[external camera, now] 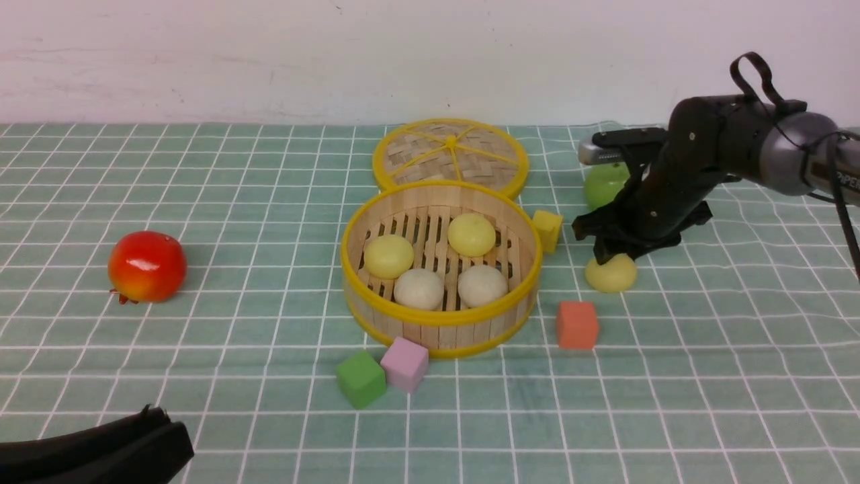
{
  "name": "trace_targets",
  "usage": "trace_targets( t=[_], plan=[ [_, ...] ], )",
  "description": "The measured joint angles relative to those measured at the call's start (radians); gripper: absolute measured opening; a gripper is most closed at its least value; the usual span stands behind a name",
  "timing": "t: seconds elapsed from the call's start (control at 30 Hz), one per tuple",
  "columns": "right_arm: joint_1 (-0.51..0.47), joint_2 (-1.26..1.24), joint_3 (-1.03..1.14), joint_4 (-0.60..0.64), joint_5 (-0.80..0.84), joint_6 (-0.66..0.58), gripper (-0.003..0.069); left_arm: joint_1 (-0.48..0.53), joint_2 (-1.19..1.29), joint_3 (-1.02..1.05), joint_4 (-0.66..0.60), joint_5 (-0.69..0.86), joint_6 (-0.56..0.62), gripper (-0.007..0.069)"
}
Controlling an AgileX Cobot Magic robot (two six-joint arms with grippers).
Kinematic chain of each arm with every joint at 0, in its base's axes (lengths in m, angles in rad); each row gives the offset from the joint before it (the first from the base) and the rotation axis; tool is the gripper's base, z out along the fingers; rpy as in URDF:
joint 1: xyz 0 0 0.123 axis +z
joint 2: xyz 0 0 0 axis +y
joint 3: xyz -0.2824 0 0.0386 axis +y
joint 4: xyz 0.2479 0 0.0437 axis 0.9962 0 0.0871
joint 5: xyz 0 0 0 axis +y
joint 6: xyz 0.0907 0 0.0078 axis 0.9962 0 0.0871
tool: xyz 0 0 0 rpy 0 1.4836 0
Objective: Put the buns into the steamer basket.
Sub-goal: Use the right arm to grab a steamed stuffed bun, then use the right arm to put the steamed stuffed bun into the steamer
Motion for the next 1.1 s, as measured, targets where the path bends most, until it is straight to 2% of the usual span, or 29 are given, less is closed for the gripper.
trace_targets(
  t=[0.03,0.17,0.2,0.27,0.33,0.47,0.53,0.57,0.6,0.63,0.7,0.77,0.97,1.1],
  plan=[
    [0.000,0.000,0.000,0.000,0.000,0.000,0.0302,0.000,0.000,0.000,0.000,0.000,0.000,0.0150],
    [0.000,0.000,0.000,0.000,0.004,-0.035,0.0172,0.000,0.000,0.000,0.000,0.000,0.000,0.0155],
    [0.000,-0.003,0.000,0.003,0.011,-0.048,0.0100,0.000,0.000,0.000,0.000,0.000,0.000,0.0156],
    [0.000,-0.015,0.000,0.017,0.022,-0.073,0.0031,0.000,0.000,0.000,0.000,0.000,0.000,0.0156],
    [0.000,-0.037,0.000,0.046,0.036,-0.095,0.0006,0.000,0.000,0.000,0.000,0.000,0.000,0.0156],
    [0.002,-0.105,0.000,0.154,0.054,-0.160,0.0003,0.000,0.000,0.000,0.000,0.000,0.000,0.0162],
    [0.024,-0.163,0.000,0.285,0.050,-0.232,0.0003,0.000,0.000,0.000,0.000,0.000,0.000,0.0165],
    [0.027,-0.163,0.000,0.296,0.050,-0.232,0.0003,0.000,0.000,0.000,0.000,0.000,0.000,0.0165],
    [0.053,-0.186,-0.001,0.387,0.034,-0.298,0.0003,0.000,0.000,0.000,0.000,0.000,0.000,0.0165],
    [0.061,-0.187,-0.001,0.410,0.031,-0.305,0.0003,0.000,0.000,0.000,0.000,0.000,0.000,0.0165],
    [0.118,-0.184,-0.005,0.545,-0.027,-0.405,0.0003,0.000,0.000,0.000,0.000,0.000,0.000,0.0165],
    [0.162,-0.162,-0.008,0.611,-0.078,-0.452,0.0005,0.000,0.000,0.000,0.000,0.000,0.000,0.0167],
    [0.232,-0.050,-0.051,0.652,-0.271,-0.528,0.0010,0.000,0.000,0.000,0.000,0.000,0.000,0.0176],
    [0.239,0.035,-0.116,0.656,-0.377,-0.535,0.0015,0.000,0.000,0.000,0.000,0.000,0.000,0.0179]
  ],
)
